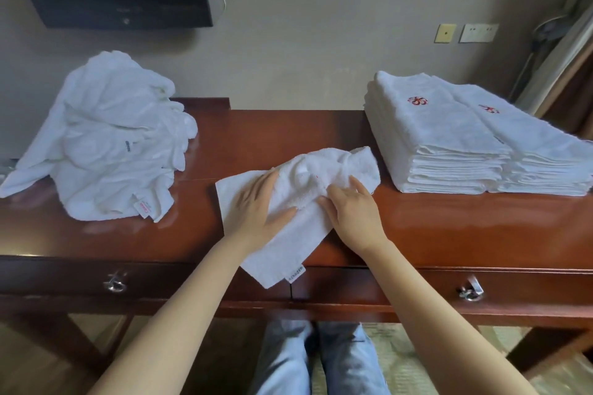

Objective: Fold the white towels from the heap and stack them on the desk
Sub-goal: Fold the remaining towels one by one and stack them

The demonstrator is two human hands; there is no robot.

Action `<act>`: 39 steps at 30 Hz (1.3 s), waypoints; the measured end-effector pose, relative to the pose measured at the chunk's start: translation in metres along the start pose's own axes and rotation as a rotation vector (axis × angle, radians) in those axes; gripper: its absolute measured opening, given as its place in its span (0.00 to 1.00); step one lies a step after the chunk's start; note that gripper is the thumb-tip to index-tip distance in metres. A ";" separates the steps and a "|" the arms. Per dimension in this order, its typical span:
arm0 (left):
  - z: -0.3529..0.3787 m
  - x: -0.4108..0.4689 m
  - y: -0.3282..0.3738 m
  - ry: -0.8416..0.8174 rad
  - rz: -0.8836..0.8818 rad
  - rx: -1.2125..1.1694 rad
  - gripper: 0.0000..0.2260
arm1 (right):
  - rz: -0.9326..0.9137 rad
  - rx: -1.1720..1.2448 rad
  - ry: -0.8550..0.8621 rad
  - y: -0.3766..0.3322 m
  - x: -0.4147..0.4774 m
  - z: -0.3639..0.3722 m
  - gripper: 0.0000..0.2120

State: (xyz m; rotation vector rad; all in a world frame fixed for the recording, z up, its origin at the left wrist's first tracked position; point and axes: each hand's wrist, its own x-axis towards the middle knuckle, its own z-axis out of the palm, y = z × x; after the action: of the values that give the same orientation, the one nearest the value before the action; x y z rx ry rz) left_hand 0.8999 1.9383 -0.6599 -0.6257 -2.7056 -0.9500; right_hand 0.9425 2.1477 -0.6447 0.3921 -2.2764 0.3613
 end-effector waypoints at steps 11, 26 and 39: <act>0.004 -0.006 0.002 0.138 -0.037 -0.036 0.07 | 0.175 0.061 0.043 0.000 -0.003 -0.013 0.18; -0.057 0.044 0.021 0.292 -0.281 -0.188 0.25 | 0.575 0.633 -0.414 0.012 0.075 -0.044 0.21; -0.071 0.069 0.028 0.316 -0.282 0.259 0.11 | 0.226 0.013 -0.143 -0.005 0.098 -0.022 0.11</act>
State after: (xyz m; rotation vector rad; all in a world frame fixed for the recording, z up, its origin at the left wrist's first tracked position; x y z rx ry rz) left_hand 0.8548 1.9348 -0.5671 -0.0383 -2.6017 -0.6670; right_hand 0.8950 2.1354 -0.5568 0.1708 -2.4669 0.4761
